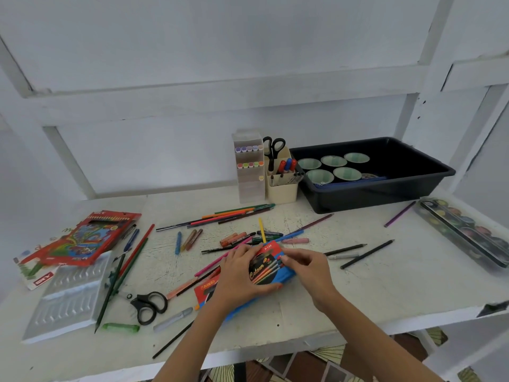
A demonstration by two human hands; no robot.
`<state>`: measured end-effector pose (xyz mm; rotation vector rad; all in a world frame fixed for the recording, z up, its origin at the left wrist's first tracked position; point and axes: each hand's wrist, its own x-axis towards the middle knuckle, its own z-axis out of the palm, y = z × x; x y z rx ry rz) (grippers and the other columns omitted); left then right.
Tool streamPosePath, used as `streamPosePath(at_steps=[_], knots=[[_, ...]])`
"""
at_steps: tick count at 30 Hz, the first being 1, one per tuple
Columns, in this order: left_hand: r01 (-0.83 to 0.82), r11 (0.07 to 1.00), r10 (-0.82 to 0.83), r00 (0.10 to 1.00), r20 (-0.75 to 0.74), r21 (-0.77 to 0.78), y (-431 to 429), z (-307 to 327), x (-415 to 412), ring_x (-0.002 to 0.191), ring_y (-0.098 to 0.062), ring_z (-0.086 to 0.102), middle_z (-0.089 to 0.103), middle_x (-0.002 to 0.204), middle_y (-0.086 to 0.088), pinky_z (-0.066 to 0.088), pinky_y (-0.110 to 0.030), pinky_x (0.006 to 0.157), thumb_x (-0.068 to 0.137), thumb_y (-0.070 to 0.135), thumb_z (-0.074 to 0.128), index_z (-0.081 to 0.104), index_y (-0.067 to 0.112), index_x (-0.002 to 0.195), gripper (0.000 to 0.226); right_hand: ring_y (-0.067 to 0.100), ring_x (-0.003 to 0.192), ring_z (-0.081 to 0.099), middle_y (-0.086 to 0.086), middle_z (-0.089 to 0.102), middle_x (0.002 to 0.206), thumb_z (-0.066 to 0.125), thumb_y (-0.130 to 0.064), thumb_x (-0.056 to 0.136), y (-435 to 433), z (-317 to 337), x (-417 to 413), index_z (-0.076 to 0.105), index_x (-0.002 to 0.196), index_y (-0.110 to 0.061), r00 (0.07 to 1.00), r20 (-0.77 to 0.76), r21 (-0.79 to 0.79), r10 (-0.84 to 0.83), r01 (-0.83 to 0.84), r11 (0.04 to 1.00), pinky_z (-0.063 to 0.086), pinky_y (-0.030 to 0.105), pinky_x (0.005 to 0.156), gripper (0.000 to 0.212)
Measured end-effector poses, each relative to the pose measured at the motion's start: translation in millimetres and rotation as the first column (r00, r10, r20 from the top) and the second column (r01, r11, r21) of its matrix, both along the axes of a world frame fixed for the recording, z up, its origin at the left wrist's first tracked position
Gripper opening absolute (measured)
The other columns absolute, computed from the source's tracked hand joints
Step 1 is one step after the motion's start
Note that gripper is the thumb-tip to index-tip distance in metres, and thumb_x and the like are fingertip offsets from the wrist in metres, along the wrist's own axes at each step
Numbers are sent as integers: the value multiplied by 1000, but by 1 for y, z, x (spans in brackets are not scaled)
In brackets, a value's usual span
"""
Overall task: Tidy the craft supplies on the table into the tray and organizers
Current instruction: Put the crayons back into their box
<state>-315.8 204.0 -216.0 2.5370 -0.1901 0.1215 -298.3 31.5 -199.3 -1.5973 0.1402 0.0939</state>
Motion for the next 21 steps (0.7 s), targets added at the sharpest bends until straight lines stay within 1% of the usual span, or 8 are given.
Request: streamPosePath(at_steps=[2, 5, 6, 9, 12, 16, 18, 21], knots=[[14, 999, -14, 1000, 17, -52, -1, 3, 3, 114, -6, 38, 44, 127, 15, 33, -32, 104, 57, 83, 55, 35, 32, 142, 101, 12, 84, 65, 2, 67, 92, 59, -9, 90, -5, 3, 4, 70, 96, -12, 998, 7, 84, -65, 65, 994, 53, 21, 61, 13], [26, 995, -24, 999, 21, -95, -1, 2, 3, 114, -4, 38, 45, 126, 17, 33, -32, 105, 57, 81, 57, 37, 31, 141, 101, 14, 77, 59, 7, 63, 91, 48, -10, 95, -18, 4, 15, 64, 103, -9, 975, -106, -28, -193, 191, 981, 50, 23, 64, 18], [23, 994, -21, 999, 24, -109, -1, 1, 2, 115, -4, 38, 44, 126, 17, 33, -32, 105, 56, 81, 57, 38, 31, 141, 100, 16, 79, 62, 9, 65, 90, 48, -12, 96, -22, 4, 17, 64, 104, -8, 974, -175, -16, -145, 145, 989, 52, 25, 66, 18], [19, 992, -16, 1000, 25, -121, -2, -1, 4, 116, -4, 37, 44, 128, 16, 31, -29, 104, 56, 81, 57, 39, 32, 140, 99, 25, 85, 68, 17, 70, 92, 56, -17, 93, -28, 10, 16, 65, 101, -5, 939, -330, 174, 94, -38, 984, 55, 30, 66, 17], [18, 994, -15, 1000, 27, -110, -1, -3, 7, 117, -7, 37, 44, 127, 16, 32, -34, 105, 57, 81, 57, 38, 32, 141, 99, 24, 89, 66, 17, 71, 95, 62, -9, 88, -31, 8, 15, 68, 105, -2, 932, -325, 212, 159, -92, 973, 55, 31, 70, 20], [31, 997, -29, 999, 22, -66, -1, -4, 11, 118, -6, 34, 41, 127, 18, 27, -35, 107, 56, 83, 53, 35, 34, 142, 101, 20, 85, 58, 16, 68, 94, 67, -13, 84, -34, 5, 17, 69, 102, -4, 933, -346, 339, 100, 24, 941, 48, 27, 64, 20], [35, 998, -34, 999, 24, -44, -1, -6, 12, 118, -5, 33, 41, 128, 17, 27, -36, 107, 57, 84, 51, 34, 34, 143, 100, 21, 88, 61, 14, 70, 95, 68, -18, 84, -34, 7, 16, 69, 100, -7, 940, -322, 323, 113, -3, 946, 49, 31, 70, 20], [45, 998, -45, 999, 18, -37, -3, -8, 13, 123, -8, 32, 41, 130, 16, 25, -40, 109, 58, 83, 51, 33, 34, 143, 100, 22, 93, 63, 10, 72, 96, 66, -14, 85, -32, 8, 11, 72, 100, -14, 958, -250, 252, 140, -75, 965, 49, 34, 75, 17]])
